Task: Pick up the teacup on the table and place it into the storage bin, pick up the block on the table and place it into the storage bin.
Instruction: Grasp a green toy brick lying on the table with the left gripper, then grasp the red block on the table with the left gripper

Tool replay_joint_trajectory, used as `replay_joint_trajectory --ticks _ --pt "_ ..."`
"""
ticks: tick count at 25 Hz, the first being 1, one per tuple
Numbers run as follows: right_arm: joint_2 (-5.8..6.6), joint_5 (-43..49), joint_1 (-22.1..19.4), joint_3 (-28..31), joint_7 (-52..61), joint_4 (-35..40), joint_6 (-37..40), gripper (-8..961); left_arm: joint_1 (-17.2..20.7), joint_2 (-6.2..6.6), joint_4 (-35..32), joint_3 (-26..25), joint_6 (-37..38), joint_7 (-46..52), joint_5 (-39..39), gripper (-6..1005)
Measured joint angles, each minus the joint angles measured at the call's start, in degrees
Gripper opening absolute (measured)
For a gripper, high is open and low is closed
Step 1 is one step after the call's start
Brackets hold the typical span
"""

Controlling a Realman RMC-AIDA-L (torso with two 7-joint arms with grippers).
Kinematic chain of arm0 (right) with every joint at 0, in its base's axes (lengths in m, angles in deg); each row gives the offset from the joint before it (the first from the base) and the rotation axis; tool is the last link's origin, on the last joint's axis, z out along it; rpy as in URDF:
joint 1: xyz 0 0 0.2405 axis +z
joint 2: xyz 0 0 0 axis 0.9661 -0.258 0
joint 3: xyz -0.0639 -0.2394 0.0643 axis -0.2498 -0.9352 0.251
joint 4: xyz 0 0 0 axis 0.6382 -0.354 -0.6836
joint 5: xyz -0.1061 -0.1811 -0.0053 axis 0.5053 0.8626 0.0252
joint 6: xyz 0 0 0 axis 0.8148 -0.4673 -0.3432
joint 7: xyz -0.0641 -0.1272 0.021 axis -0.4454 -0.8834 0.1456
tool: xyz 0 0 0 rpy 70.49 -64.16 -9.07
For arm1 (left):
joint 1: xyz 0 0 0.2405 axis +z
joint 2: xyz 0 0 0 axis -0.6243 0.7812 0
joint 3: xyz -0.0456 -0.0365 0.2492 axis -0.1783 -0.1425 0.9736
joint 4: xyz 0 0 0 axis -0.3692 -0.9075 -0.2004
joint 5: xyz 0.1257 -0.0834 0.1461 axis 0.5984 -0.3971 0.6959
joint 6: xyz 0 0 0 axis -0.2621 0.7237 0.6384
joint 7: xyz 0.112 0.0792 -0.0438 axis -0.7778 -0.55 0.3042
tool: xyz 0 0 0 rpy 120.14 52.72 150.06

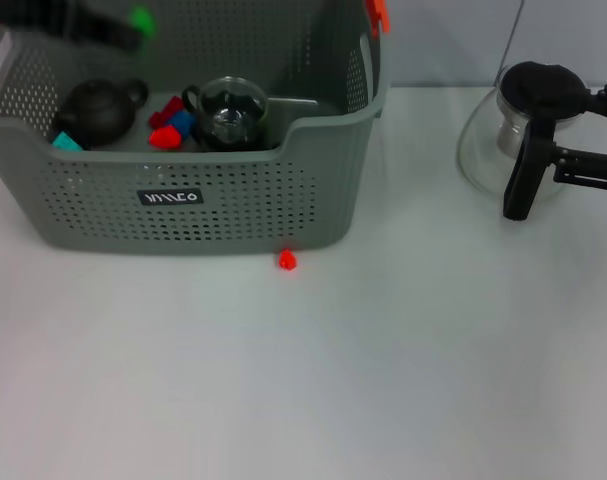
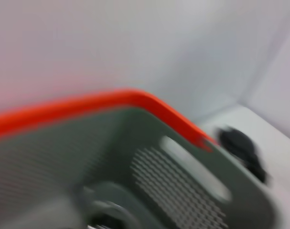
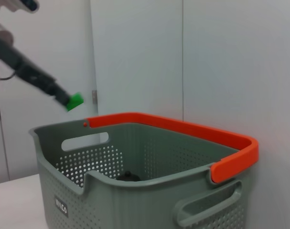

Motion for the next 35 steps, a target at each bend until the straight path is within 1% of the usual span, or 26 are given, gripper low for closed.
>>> replay_joint_trajectory --ticks 1,3,4,7,10,13,15,17,19,21,22,24,25,26,30,34,35 --pt "0.01 -0.02 0.0 0.0 0.02 -0.12 -0.04 914 -0.25 1.24 2.27 0.45 -3.3 0.06 0.12 132" --pt "-0.08 -0.01 0.0 -0.09 0.06 -0.32 -0.23 914 -0.59 2.34 5.96 1.38 -8.6 -0.09 0.7 133" --pt "-0.13 0.0 0.0 -0.13 0.09 -0.35 -0.3 913 -0.72 2.54 7.35 1.76 -11.08 -0.23 1.19 133" --pt "-0.24 0.06 0.07 -0.24 0.18 -0.31 -0.36 913 -1.15 2.61 10.45 2.58 -19.71 -0.37 3.29 134" --pt "-0.25 0.06 0.17 -0.31 0.36 -0.15 -0.14 913 -1.62 2.61 12.15 3.0 -23.95 -0.3 5.0 135" --pt "-0.19 0.21 0.32 -0.41 0.58 -0.29 -0.06 912 -1.65 2.62 11.87 3.13 -25.27 -0.21 6.63 263" --pt "-0.18 0.41 0.42 -0.63 1.05 -0.47 -0.13 912 -1.18 2.44 10.39 2.91 -24.11 -0.42 6.48 348" --pt "-0.15 0.53 0.45 -1.62 2.11 -0.58 -0.06 912 0.01 1.86 7.9 2.66 -20.23 -1.65 4.37 426" --pt "-0.02 0.59 0.45 -3.84 4.01 -0.6 0.1 913 1.25 1.15 6.06 2.55 -15.24 -3.97 0.6 505" --pt "0.22 1.03 0.44 -6.77 6.42 -0.6 0.11 914 2.93 0.05 4.68 2.39 -7.29 -8.24 -5.67 583" --pt "0.29 1.64 0.44 -7.77 7.38 -0.57 0.11 914 3.74 -0.62 4.42 2.43 -2.79 -10.73 -8.56 662" --pt "0.24 2.94 0.56 -8.64 8.33 -0.53 0.12 914 5.18 -2.08 4.19 2.53 3.44 -15.09 -11.81 821" --pt "0.15 3.49 0.72 -8.86 8.47 -0.52 0.12 915 5.81 -2.7 4.17 2.68 5.3 -16.97 -12.38 834" --pt "0.04 3.95 0.89 -9.15 8.55 -0.57 0.13 915 6.83 -3.64 4.29 3.11 7.28 -19.37 -12.72 847" --pt "-0.29 4.6 1.59 -11.21 8.72 -0.72 -0.01 914 10.15 -5.74 5.21 5.53 10.73 -25.82 -12.7 900" --pt "-1.0 5.13 2.82 -13.93 8.73 -1.49 -0.93 914 13.45 -7.08 6.66 8.72 11.67 -31.86 -13.1 952" --pt "-1.28 5.18 3.14 -14.55 8.73 -1.86 -1.36 915 14.04 -7.27 7.41 9.16 11.73 -33.2 -13.13 952"
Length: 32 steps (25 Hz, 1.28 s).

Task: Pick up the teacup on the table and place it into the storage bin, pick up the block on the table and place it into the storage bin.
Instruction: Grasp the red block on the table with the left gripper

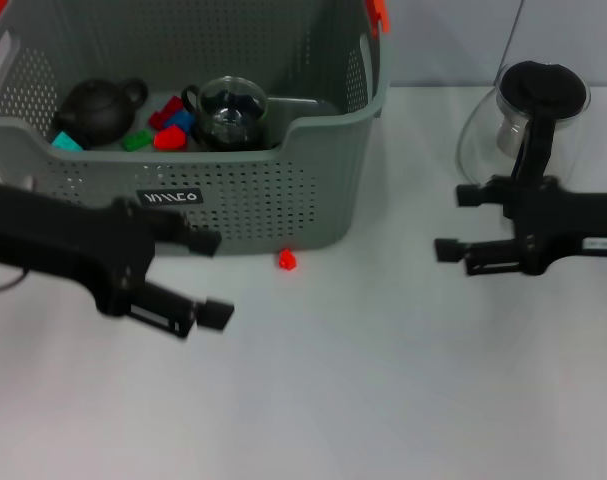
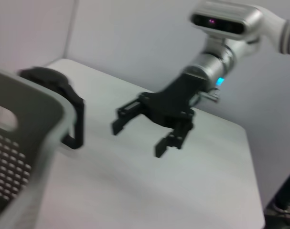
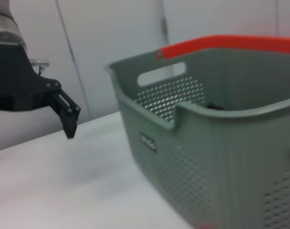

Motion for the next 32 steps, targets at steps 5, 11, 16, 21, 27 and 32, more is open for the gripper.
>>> replay_joint_trajectory --ticks 5,11,16,21,27,32 --pt "-2.35 0.49 1.97 -3.78 -0.59 -1.78 -5.4 915 1.38 0.37 5.38 0.12 0.08 -6.1 0.16 952" --pt "-3.81 0.67 5.46 -10.47 -0.7 -7.06 -12.54 914 1.84 1.65 10.34 -0.78 -0.5 -10.92 0.2 952" --pt "-3.89 0.58 7.68 -12.41 -2.11 -11.44 -15.63 914 1.94 2.01 12.96 -1.68 -0.75 -13.03 0.35 951" --pt "-4.11 0.01 8.52 -12.66 -3.06 -12.91 -16.78 915 1.95 2.01 13.75 -1.77 -1.27 -13.6 0.35 951" --pt "-4.34 -2.49 10.22 -15.56 -4.61 -16.01 -19.87 914 1.53 2.01 14.4 -1.77 -1.49 -13.7 0.35 951" --pt "-4.54 -3.22 12.39 -17.81 -5.56 -18.87 -23.31 914 1.43 2.01 14.43 -1.77 -1.61 -13.72 0.34 951"
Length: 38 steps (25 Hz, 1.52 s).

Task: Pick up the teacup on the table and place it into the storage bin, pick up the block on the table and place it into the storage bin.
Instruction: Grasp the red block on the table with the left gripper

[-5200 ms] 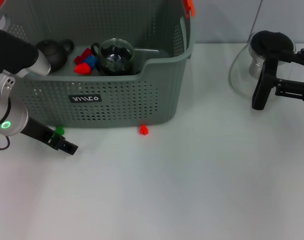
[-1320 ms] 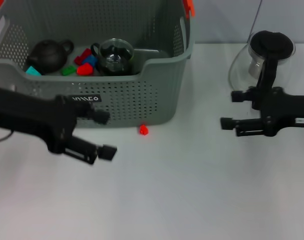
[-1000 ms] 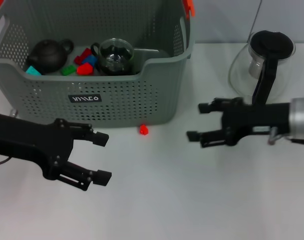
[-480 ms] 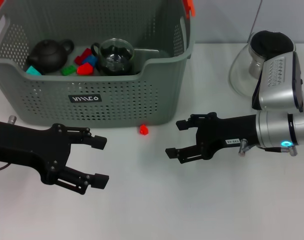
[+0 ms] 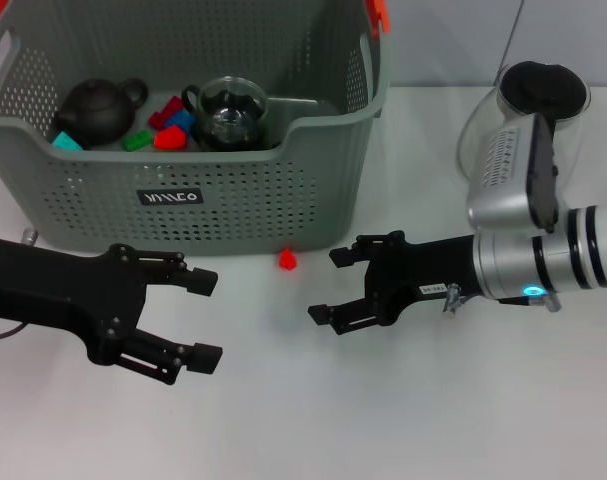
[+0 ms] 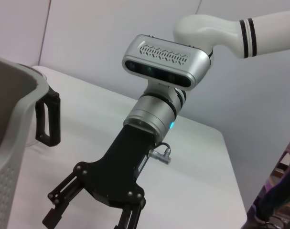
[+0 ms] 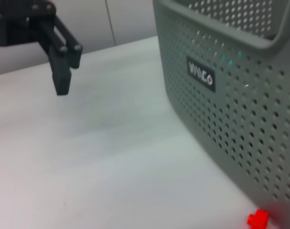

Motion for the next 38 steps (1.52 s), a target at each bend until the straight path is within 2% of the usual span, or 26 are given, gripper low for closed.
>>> replay_joint_trajectory --ticks 8,19,25,30,38 --pt "-0.11 -3.69 1.01 -4.44 -1.08 -1.0 -2.72 915 -0.01 0.02 1.33 0.07 -0.75 -0.03 -0.05 951" --pt "-0.45 -13.76 1.8 -17.86 -0.64 -1.75 -10.07 910 -0.09 0.09 1.33 0.25 -0.96 -0.03 -0.05 950" --pt "-0.47 -16.98 1.86 -21.65 -0.55 -1.78 -12.36 760 -0.1 0.09 1.32 0.25 -1.17 -0.03 -0.04 950" --pt "-0.53 -19.95 1.92 -23.78 -0.47 -1.79 -14.4 514 -0.1 0.09 1.32 0.32 -1.34 -0.03 -0.04 950" --pt "-0.65 -24.04 2.01 -26.8 -0.17 -1.86 -17.12 472 -0.17 -0.01 1.32 0.53 -1.88 -0.1 -0.04 950"
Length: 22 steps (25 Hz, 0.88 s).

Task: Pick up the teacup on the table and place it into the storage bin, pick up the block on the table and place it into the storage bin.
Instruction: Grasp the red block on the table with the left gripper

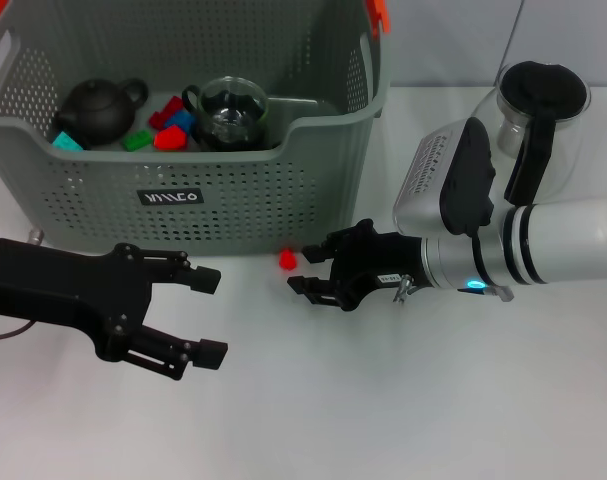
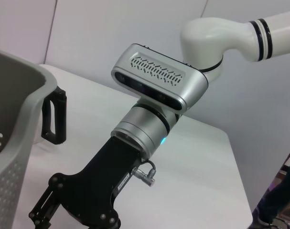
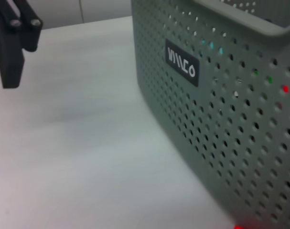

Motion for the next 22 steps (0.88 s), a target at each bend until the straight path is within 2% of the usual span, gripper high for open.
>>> replay_joint_trajectory --ticks 9,13,17,22 --pt "0.03 -2.6 0.1 -3.32 0.52 -0.36 -1.92 456 -0.02 -0.31 0.0 0.28 -0.35 -0.11 0.0 950" --pt "0.28 -2.64 -0.09 -4.48 0.52 -0.04 -0.36 456 0.03 -0.34 0.0 0.45 -0.34 -0.11 0.0 950" --pt "1.62 -2.54 -1.97 -4.07 0.33 1.52 4.62 457 0.0 -0.35 0.0 0.79 -0.32 -0.09 0.03 949" --pt "4.09 -1.89 -7.76 -3.73 0.72 7.91 10.89 457 -0.37 -0.35 0.0 0.81 -1.72 0.39 0.09 949"
